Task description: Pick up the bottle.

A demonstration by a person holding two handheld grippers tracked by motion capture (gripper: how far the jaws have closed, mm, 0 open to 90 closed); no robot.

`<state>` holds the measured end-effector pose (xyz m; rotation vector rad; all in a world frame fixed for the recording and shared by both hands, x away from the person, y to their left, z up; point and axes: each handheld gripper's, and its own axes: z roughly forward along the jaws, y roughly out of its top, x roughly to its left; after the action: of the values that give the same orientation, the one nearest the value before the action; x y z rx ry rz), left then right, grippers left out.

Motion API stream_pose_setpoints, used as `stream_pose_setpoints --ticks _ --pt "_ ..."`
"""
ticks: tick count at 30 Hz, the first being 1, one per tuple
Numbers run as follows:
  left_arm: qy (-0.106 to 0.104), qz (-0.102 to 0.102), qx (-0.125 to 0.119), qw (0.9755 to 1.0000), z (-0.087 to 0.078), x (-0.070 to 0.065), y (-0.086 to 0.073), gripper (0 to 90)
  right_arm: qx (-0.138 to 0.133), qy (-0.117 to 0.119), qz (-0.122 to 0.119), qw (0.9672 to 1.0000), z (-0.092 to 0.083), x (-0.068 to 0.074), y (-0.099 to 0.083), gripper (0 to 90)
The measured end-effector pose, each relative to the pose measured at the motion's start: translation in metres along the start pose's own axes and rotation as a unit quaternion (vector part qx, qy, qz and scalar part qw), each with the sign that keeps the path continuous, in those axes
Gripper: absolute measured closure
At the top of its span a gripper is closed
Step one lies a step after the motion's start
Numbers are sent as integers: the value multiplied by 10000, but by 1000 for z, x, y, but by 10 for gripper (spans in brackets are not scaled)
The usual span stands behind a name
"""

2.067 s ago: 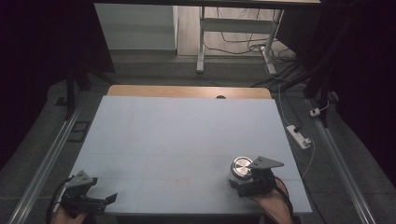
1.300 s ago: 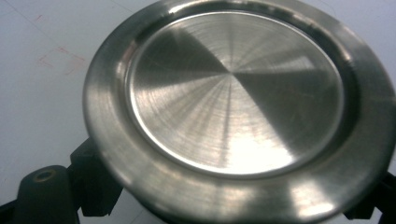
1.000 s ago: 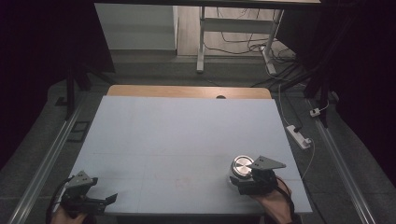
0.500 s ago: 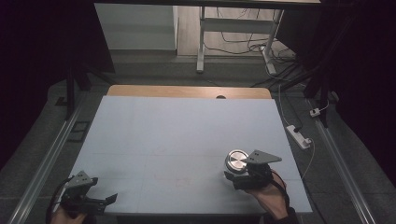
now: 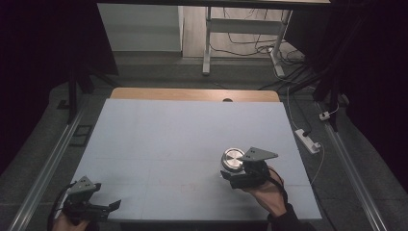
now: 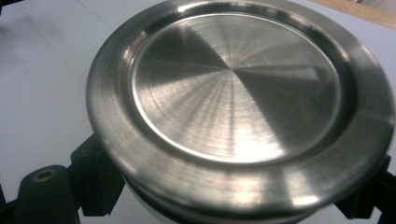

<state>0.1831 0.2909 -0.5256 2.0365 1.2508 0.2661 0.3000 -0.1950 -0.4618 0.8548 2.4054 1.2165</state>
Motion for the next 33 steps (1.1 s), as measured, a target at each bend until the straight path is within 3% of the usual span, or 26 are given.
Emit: stream_pose_setpoints --ticks 12,33 --pt "-14 11 17 10000 0 0 0 0 -10 256 -145 9996 25 7 18 145" --pt "-44 24 30 10000 1 0 0 0 18 504 -357 9981 63 24 41 146"
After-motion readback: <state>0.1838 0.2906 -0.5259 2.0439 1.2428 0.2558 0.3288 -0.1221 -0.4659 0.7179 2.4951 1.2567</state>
